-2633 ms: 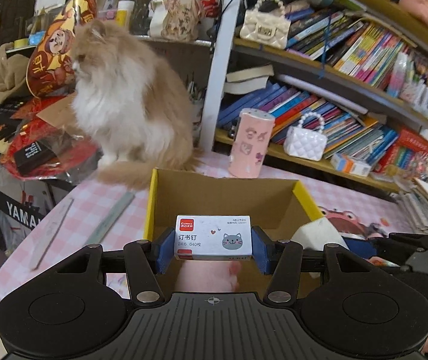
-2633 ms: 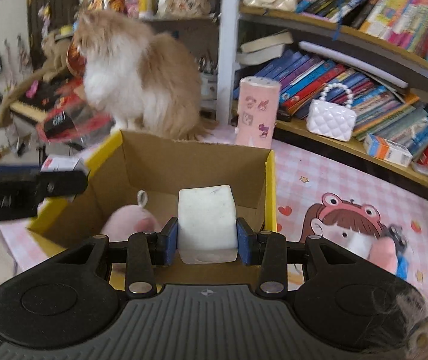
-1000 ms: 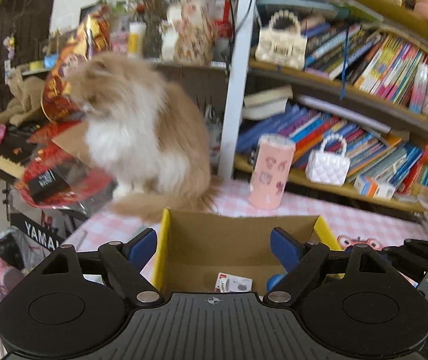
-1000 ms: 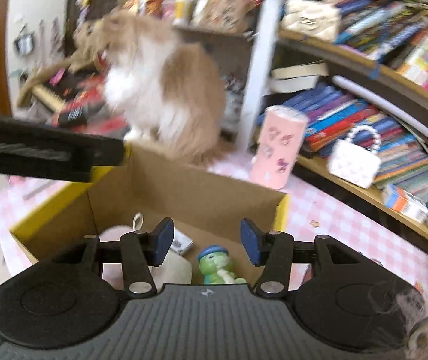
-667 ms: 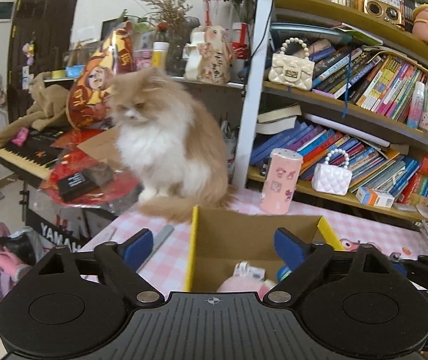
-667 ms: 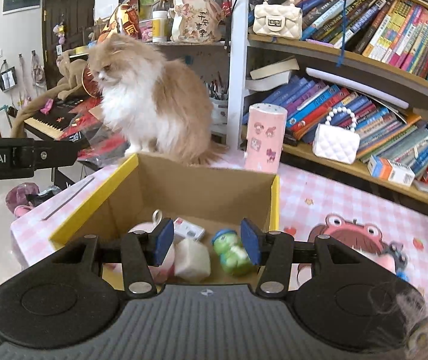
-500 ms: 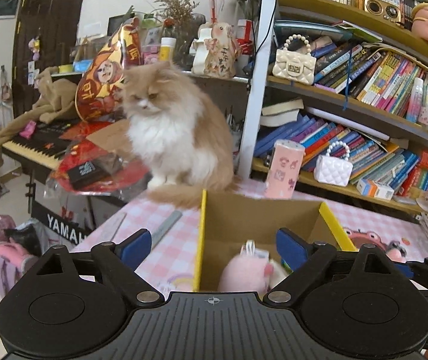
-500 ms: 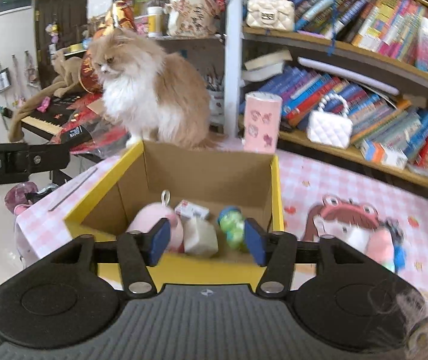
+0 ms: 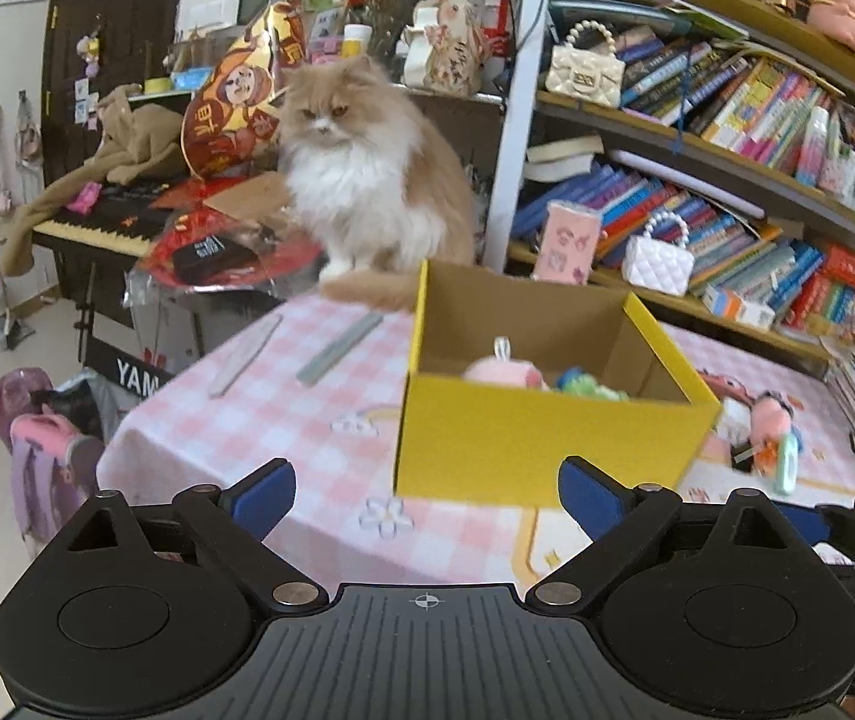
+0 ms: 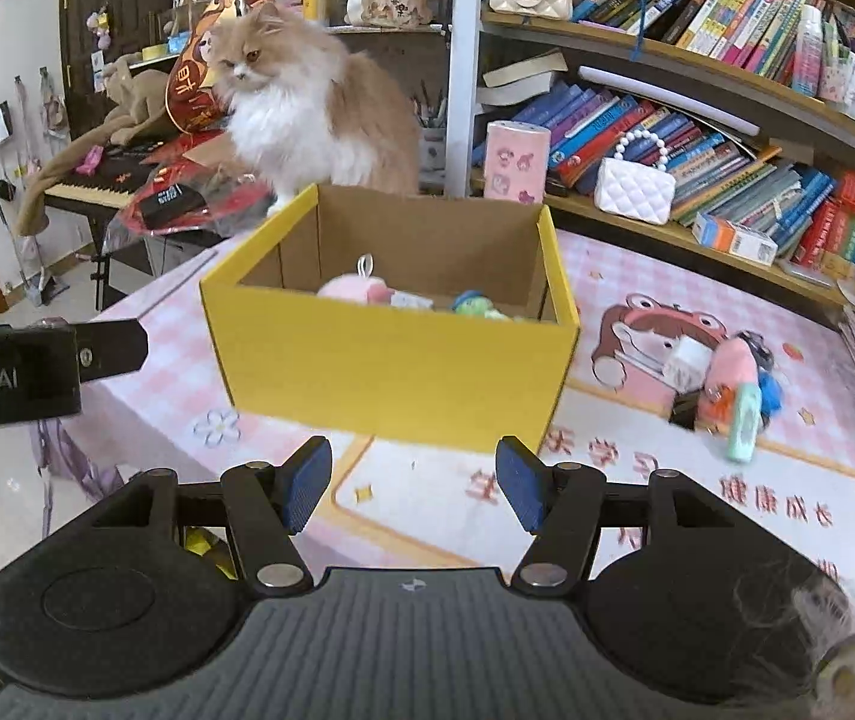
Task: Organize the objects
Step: 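Withdraw both tools from the box and move toward the remaining items, then grasp the mint-green stapler with the left tool while the right tool grasps the blue bag, then carry the stapler with the left tool while the right tool carries the blue bag to the box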
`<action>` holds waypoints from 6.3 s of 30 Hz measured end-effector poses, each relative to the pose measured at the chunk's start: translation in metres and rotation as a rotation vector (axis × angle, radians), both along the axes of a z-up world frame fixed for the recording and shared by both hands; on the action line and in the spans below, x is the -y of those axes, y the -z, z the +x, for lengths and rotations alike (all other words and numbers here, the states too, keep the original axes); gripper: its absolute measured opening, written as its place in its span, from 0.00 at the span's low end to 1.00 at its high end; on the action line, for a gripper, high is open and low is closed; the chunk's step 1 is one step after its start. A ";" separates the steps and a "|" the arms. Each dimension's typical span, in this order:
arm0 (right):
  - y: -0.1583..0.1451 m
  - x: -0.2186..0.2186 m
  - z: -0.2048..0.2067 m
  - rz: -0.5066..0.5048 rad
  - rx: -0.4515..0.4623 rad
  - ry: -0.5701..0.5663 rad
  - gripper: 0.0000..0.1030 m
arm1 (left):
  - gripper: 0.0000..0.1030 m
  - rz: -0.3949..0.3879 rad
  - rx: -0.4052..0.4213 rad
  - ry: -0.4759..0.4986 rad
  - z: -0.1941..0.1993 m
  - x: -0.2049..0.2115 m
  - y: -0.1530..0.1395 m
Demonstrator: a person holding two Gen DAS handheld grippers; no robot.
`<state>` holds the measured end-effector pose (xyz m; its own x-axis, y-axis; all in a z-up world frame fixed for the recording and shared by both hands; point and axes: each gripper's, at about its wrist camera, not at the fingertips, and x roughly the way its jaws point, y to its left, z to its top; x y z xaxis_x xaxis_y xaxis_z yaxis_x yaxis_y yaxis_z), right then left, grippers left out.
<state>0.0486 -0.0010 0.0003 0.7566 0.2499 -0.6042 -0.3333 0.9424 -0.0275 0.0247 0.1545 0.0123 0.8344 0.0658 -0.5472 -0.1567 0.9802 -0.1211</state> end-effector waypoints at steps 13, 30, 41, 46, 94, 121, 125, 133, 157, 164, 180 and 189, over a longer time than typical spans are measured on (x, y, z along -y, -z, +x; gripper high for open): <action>0.015 0.031 -0.044 0.009 -0.050 0.159 0.57 | 0.94 -0.014 -0.033 0.077 -0.029 0.023 0.013; 0.021 0.096 -0.055 0.015 -0.090 0.343 0.62 | 0.94 -0.021 -0.083 0.255 -0.007 0.087 0.023; 0.024 0.166 -0.014 0.013 -0.119 0.399 0.62 | 0.94 -0.035 -0.123 0.299 0.034 0.154 0.028; 0.026 0.192 0.012 0.002 -0.137 0.372 0.62 | 0.94 -0.033 -0.130 0.290 0.053 0.184 0.029; 0.041 0.354 0.161 0.112 -0.155 0.391 0.62 | 0.61 0.113 -0.285 0.367 0.222 0.363 0.086; 0.093 0.324 0.258 0.032 -0.161 0.206 0.61 | 0.22 -0.042 -0.302 0.311 0.196 0.308 0.061; 0.093 0.329 0.275 0.212 -0.207 0.266 0.61 | 0.22 -0.021 -0.298 0.294 0.184 0.300 0.055; 0.102 0.311 0.292 0.188 -0.235 0.289 0.45 | 0.22 -0.030 -0.280 0.278 0.171 0.290 0.046; 0.019 0.274 0.154 0.175 -0.112 0.233 0.37 | 0.22 -0.068 -0.164 0.329 0.122 0.243 0.017; 0.019 0.229 0.106 0.146 -0.128 0.228 0.37 | 0.22 -0.071 -0.134 0.383 0.100 0.211 0.011; 0.025 0.112 0.033 0.057 -0.158 0.106 0.37 | 0.22 -0.062 -0.118 0.302 0.031 0.107 0.017; 0.027 0.061 0.004 0.069 -0.145 0.086 0.37 | 0.22 -0.038 -0.113 0.301 0.002 0.064 0.021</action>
<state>0.0527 -0.0617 -0.0264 0.6834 0.2329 -0.6919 -0.2474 0.9656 0.0807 0.0265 0.0905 -0.0087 0.7473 -0.1968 -0.6346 0.1246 0.9797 -0.1571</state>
